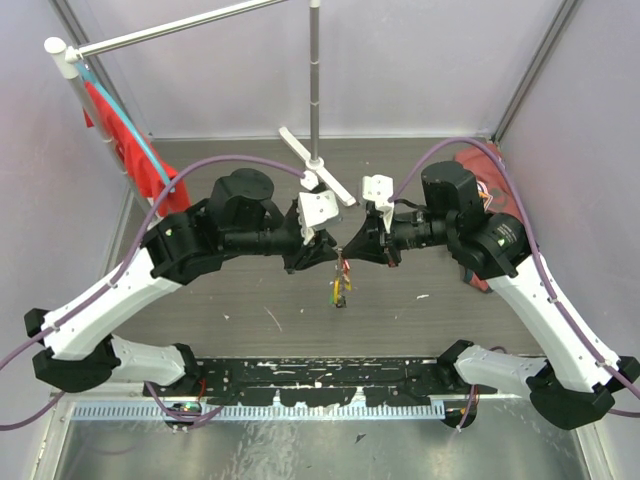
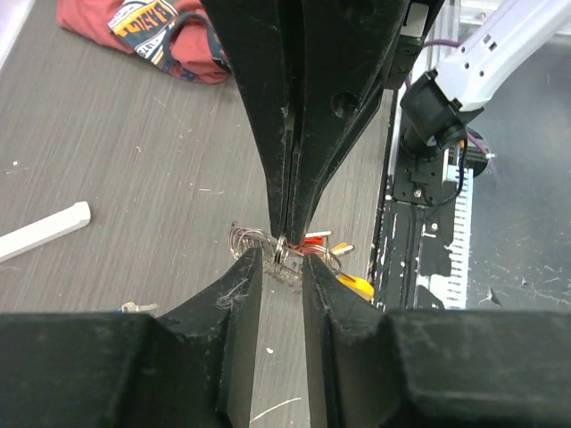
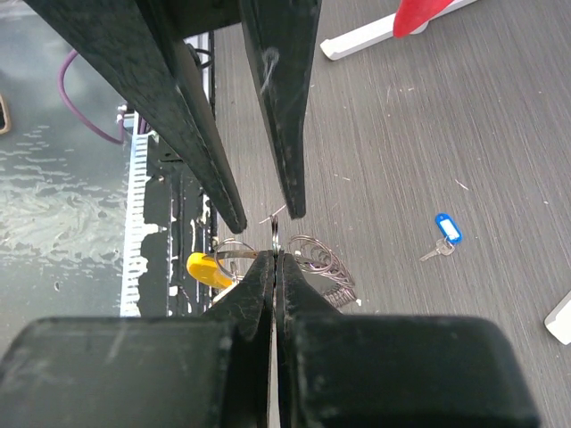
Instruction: Put the keys on the keyring
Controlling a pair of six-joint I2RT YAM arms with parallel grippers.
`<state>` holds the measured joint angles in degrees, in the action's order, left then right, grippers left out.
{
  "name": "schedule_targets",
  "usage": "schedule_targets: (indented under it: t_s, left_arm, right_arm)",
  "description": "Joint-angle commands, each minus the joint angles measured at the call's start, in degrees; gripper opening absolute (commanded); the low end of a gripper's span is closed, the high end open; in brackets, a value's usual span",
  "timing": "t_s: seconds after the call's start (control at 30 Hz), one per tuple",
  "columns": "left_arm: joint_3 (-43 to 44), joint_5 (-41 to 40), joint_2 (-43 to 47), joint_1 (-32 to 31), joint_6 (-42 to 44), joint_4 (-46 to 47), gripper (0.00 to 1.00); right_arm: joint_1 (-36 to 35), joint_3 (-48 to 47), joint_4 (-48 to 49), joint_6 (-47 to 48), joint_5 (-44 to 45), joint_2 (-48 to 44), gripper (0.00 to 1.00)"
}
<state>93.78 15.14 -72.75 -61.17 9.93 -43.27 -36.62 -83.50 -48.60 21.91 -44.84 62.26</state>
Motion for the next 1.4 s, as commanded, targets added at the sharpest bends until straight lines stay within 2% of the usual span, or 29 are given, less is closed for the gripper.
schedule_targets:
  t_s: [0.0,0.3,0.6,1.0,1.23,1.37]
  left_arm:
    - [2.23,2.43,-1.79,-0.14,1.29,-1.51,0.31]
    - [3.60,3.15,-3.50,-0.57,2.36,-3.34,0.27]
    - [3.59,2.73,-3.58,-0.85,2.71,-2.92,0.00]
    - [2.40,0.55,-2.08,-0.91,2.44,-1.56,0.00]
    - [-3.46,-1.34,4.30,-0.89,0.35,5.06,0.00]
    - [-8.35,-1.63,8.30,-0.89,-1.71,11.75,0.00]
  right_arm:
    - [0.01,-0.97,1.93,0.41,-1.42,-0.67,0.01]
    - [0.01,-0.92,2.02,0.25,-1.61,-0.57,0.01]
    - [-0.02,-0.96,2.06,0.19,-1.92,-0.40,0.01]
    - [-0.01,-1.09,3.98,-0.96,-1.78,-1.43,0.01]
    - [0.04,-0.96,8.31,-3.65,1.64,-4.25,0.26]
    - [-0.03,-0.79,11.38,-6.90,3.51,-6.05,0.28]
